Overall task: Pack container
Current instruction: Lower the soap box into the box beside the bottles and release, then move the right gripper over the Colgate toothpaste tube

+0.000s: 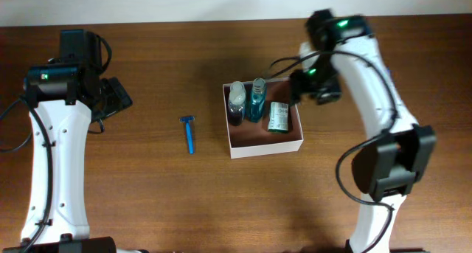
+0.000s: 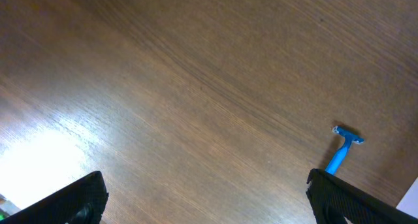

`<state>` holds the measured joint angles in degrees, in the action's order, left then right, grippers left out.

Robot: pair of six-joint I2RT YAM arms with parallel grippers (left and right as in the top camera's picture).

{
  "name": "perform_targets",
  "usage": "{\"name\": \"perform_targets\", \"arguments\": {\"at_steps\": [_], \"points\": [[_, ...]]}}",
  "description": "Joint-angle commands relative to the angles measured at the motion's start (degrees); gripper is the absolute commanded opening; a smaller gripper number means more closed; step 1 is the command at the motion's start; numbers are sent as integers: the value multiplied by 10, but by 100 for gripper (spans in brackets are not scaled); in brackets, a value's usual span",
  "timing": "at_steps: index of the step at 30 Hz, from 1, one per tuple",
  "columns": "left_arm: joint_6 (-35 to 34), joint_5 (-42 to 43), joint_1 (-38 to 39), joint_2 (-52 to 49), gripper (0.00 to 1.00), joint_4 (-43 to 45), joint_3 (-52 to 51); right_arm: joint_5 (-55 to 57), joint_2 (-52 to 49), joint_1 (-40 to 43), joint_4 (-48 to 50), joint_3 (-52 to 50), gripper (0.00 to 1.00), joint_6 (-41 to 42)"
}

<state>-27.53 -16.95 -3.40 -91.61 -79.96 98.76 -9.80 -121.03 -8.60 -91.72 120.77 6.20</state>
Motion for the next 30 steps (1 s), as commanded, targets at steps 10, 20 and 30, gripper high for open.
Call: {"name": "perform_targets", "arguments": {"at_steps": [10, 20, 30], "points": [[-7, -4, -1, -3, 99, -1, -2, 61, 68, 129, -56, 26, 72, -69], [-7, -4, -1, -3, 99, -1, -2, 104, 132, 205, -31, -167, 83, -71], [-7, -4, -1, -3, 99, -1, -2, 61, 132, 346, -3, -210, 94, -71]]}}
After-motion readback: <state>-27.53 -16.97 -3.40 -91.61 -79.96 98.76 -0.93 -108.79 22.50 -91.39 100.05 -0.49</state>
